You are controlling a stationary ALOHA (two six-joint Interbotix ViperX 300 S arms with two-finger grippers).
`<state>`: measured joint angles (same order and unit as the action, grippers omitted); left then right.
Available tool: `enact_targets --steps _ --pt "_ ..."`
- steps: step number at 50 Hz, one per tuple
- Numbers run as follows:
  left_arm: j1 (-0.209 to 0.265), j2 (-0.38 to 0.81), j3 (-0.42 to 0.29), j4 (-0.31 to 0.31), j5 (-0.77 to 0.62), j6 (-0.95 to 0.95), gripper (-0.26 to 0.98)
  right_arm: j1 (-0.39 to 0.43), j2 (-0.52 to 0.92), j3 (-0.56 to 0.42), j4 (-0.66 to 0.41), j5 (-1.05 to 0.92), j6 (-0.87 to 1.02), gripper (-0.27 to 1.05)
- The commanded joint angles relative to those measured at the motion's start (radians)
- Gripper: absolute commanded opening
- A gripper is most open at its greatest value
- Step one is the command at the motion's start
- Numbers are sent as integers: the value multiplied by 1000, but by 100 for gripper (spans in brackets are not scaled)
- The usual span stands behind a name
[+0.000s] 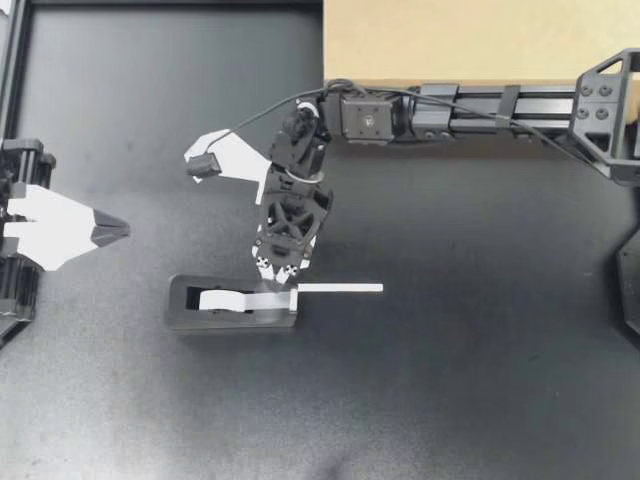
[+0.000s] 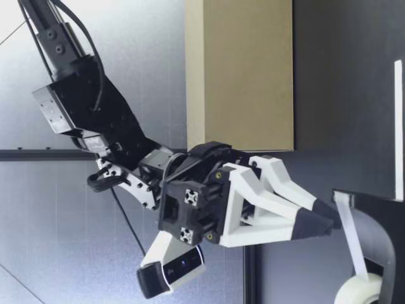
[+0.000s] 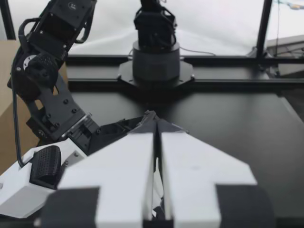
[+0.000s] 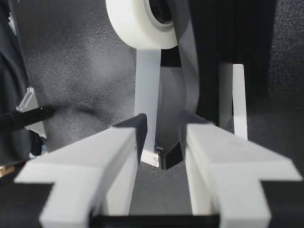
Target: Cut a small piece of tape from the tape dispenser then place it on the cardboard box's edge.
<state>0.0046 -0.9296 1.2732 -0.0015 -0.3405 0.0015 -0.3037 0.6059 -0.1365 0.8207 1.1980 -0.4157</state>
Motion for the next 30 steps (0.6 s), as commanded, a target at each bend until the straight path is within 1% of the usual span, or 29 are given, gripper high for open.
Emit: enact_targets --steps 1,21,25,30 --pt "2 5 -12 0 -9 -2 -13 9 -20 -26 9 8 2 39" --pt "2 5 -11 0 -9 -2 -13 34 -12 -26 12 8 2 38" --pt "2 5 -11 0 -9 -2 -13 32 -18 -26 11 5 2 35" --pt "2 5 -9 0 -9 -2 -13 32 -23 -26 11 5 2 25"
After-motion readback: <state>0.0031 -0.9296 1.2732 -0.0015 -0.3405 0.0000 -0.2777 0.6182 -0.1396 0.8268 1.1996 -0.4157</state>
